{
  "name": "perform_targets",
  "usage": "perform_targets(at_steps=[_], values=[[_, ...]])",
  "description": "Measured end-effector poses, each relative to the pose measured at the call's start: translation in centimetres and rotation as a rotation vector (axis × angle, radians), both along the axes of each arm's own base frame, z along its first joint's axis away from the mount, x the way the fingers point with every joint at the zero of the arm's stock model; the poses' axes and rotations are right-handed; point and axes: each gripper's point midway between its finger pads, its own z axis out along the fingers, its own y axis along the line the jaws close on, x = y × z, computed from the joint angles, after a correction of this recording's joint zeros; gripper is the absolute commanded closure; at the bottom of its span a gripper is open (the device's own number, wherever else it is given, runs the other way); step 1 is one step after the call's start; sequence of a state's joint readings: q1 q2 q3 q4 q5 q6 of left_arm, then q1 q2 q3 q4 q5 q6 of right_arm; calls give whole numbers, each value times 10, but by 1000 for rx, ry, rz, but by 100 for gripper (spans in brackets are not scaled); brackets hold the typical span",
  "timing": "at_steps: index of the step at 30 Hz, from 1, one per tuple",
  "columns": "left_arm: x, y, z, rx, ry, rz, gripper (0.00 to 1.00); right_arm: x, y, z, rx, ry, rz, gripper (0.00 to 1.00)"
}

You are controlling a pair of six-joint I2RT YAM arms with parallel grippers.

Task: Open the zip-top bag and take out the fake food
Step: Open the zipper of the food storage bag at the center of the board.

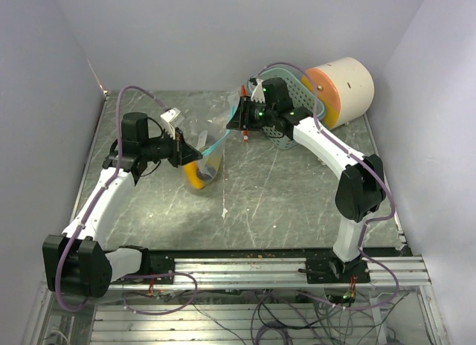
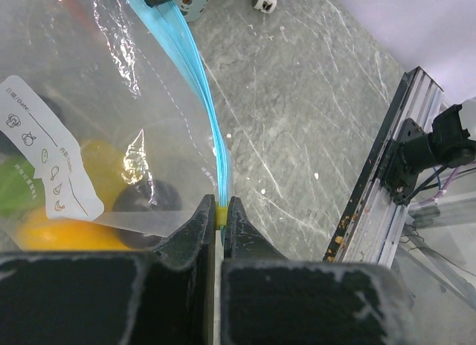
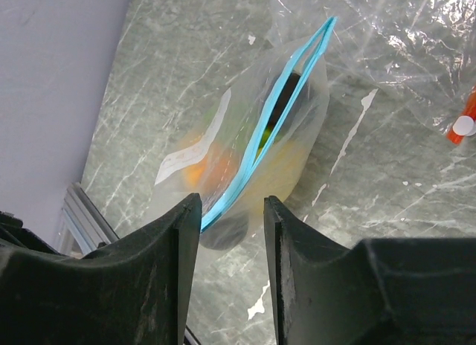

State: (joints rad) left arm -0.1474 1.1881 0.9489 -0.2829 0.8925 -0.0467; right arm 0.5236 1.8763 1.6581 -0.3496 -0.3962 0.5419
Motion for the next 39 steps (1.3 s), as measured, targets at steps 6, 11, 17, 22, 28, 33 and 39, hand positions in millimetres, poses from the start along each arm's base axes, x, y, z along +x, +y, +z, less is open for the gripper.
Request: perform_targets(at_steps=[6, 11, 17, 22, 28, 33, 39], values=[[0, 0, 0, -2, 1, 2, 93, -2, -1, -6, -4, 14, 3, 79], [0, 0, 0, -5, 7, 6, 93, -6, -1, -14, -5, 33, 6, 99], [2, -2, 2, -29, 21, 21, 59, -8, 2, -16, 13, 40, 18, 100], [7, -4, 9, -71, 44, 55, 24, -8, 4, -15, 23, 31, 28, 100], [27, -3, 27, -128, 49, 150, 16, -9, 6, -13, 21, 6, 58, 100], [60, -11, 35, -121, 50, 188, 22, -12, 15, -4, 43, -31, 103, 100], [58, -48, 6, -50, 104, 148, 24, -20, 36, 17, 88, -89, 161, 100]])
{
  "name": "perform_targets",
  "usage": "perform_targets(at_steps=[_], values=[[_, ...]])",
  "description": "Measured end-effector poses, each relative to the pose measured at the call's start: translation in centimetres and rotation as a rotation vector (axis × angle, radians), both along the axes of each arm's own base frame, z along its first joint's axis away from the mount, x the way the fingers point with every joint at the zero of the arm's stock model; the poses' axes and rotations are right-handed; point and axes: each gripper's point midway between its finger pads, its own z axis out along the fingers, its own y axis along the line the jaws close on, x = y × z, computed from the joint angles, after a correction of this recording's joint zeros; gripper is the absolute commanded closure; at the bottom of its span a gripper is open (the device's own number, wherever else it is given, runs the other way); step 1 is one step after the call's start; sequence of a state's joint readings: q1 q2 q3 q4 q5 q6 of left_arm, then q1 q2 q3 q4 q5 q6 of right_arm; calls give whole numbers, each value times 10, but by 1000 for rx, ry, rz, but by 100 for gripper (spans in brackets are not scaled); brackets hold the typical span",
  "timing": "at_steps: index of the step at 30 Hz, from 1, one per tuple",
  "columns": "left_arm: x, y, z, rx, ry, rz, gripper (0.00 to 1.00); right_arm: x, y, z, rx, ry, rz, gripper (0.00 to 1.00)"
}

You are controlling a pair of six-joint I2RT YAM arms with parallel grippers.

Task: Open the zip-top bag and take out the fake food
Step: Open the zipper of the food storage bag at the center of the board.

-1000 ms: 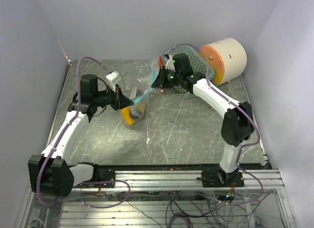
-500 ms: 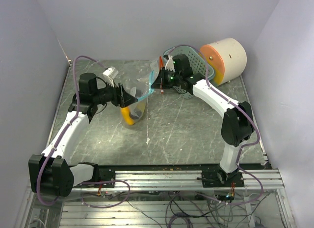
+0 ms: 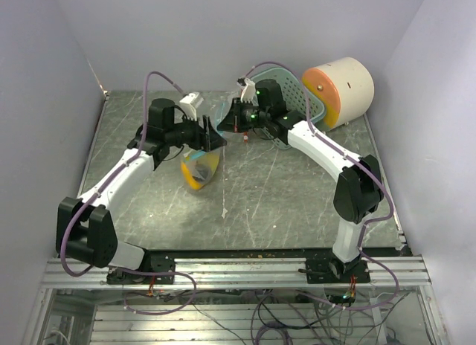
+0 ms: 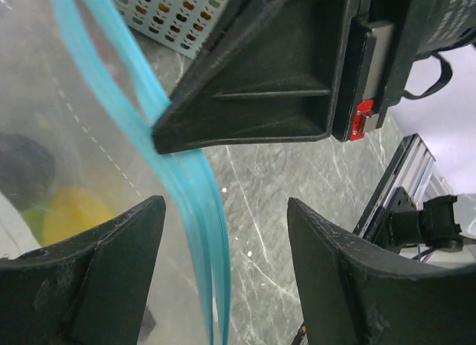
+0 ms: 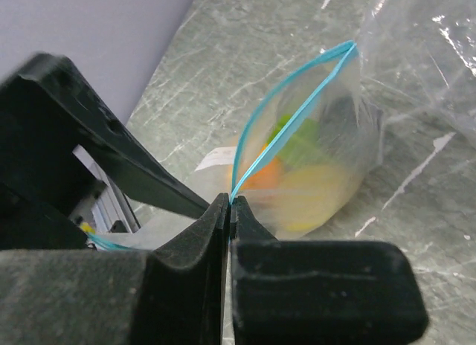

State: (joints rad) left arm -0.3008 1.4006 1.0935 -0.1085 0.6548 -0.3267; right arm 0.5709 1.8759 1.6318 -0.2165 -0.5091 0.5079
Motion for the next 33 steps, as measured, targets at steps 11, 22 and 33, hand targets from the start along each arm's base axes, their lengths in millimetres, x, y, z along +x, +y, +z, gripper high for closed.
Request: perform_targets(at_steps=[11, 22, 33], values=[[-1, 1, -18, 69, 0, 45, 30, -3, 6, 13, 25, -34, 12, 100], [1, 7, -21, 68, 15, 98, 32, -4, 4, 23, 34, -54, 5, 100], [3, 23, -17, 52, 22, 159, 31, -3, 1, 20, 17, -46, -16, 100]])
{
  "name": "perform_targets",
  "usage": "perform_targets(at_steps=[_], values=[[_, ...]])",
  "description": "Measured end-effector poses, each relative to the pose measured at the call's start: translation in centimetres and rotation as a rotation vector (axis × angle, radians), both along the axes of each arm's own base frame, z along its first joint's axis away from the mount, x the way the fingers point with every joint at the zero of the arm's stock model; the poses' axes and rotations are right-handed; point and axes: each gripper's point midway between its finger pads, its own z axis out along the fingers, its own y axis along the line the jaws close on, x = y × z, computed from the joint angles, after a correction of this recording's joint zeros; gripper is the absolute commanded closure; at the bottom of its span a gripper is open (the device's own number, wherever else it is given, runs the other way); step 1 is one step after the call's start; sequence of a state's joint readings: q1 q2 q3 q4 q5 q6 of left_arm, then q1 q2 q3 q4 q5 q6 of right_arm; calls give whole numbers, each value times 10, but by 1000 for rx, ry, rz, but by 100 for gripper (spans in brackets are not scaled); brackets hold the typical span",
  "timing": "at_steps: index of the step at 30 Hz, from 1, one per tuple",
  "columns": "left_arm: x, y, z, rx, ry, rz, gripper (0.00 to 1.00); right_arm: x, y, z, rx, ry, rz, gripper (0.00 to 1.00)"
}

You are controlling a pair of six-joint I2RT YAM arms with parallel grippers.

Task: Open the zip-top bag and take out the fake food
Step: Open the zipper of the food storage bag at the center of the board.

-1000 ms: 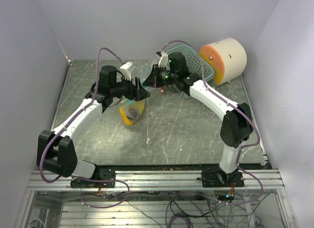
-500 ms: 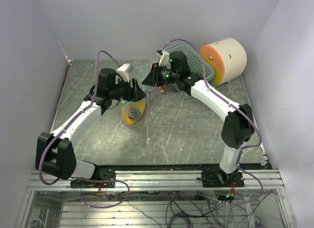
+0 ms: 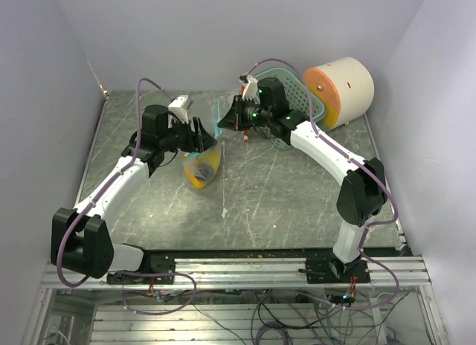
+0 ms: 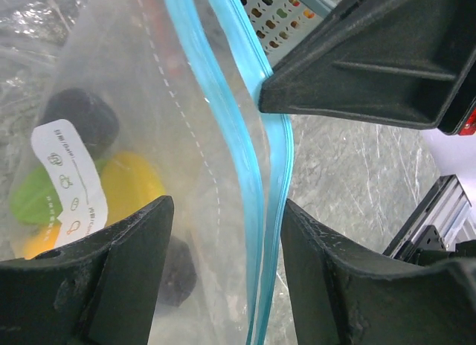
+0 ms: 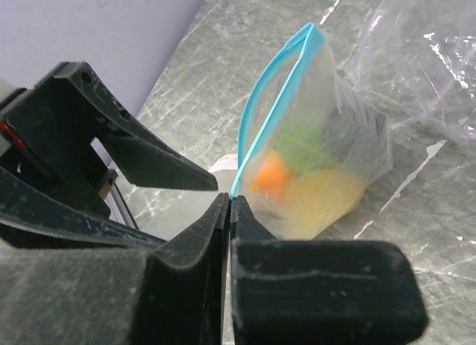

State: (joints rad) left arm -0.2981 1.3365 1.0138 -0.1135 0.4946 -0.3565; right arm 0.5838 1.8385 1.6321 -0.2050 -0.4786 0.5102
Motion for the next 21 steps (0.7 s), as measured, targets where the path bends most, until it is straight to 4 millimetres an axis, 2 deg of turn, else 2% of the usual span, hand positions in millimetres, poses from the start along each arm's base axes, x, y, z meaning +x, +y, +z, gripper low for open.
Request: perform_targets(at_steps=[8, 18, 21], values=[[14, 20, 10, -36, -3, 116, 31, -5, 0, -8, -41, -11, 18, 100], [32, 16, 43, -118, -35, 160, 32, -20, 11, -12, -71, -33, 75, 100], [39, 15, 45, -122, -38, 165, 32, -22, 13, -11, -70, -38, 85, 100]])
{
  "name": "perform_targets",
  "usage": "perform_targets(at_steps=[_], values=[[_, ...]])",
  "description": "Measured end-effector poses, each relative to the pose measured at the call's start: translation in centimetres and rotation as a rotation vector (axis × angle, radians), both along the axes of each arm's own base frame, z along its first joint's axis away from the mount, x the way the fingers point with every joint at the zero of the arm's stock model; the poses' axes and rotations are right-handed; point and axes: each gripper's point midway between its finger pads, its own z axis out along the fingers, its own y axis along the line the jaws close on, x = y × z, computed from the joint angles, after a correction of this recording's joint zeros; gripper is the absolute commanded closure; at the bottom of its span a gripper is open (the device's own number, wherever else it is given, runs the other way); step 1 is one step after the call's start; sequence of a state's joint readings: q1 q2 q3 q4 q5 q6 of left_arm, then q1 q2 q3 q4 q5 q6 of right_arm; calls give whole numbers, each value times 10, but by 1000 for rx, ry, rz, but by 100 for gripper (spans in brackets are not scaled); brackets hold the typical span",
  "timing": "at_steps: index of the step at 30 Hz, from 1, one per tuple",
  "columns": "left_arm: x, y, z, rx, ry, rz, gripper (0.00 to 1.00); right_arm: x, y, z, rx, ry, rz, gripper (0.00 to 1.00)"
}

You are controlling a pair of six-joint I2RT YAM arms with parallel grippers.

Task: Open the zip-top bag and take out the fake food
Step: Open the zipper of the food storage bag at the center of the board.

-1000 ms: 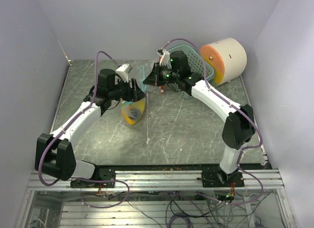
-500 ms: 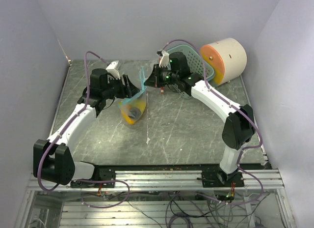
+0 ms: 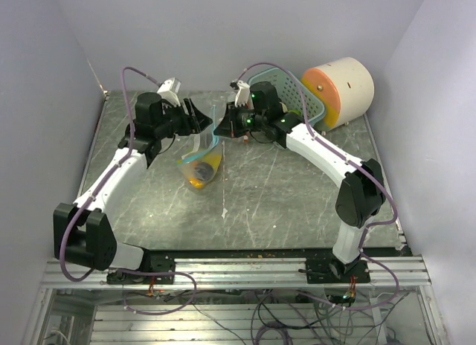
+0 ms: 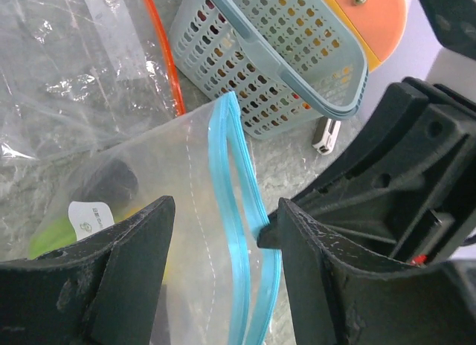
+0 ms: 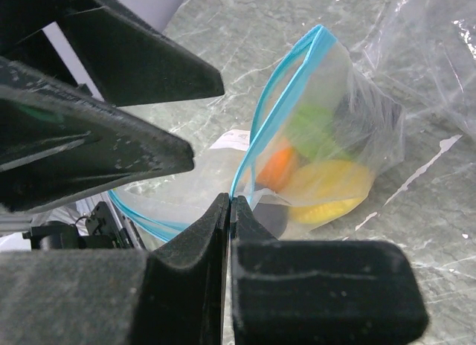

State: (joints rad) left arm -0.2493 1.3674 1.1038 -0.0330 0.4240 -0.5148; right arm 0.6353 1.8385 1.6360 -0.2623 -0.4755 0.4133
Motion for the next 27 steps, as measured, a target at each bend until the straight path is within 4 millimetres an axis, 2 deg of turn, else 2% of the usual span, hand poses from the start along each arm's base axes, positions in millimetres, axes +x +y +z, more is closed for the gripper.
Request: perform_targets(at_steps=[4, 13, 21, 27], values=[[9, 0, -9, 11, 21, 12, 34, 0, 0, 0, -1, -3, 1, 100], [13, 7, -21, 38, 39, 56, 35, 0, 0, 3, 0, -7, 2, 100], [21, 5, -44, 45, 93, 60, 35, 0, 1, 6, 5, -12, 5, 100], [26, 3, -40, 28, 93, 64, 36, -3, -2, 1, -2, -2, 6, 100]])
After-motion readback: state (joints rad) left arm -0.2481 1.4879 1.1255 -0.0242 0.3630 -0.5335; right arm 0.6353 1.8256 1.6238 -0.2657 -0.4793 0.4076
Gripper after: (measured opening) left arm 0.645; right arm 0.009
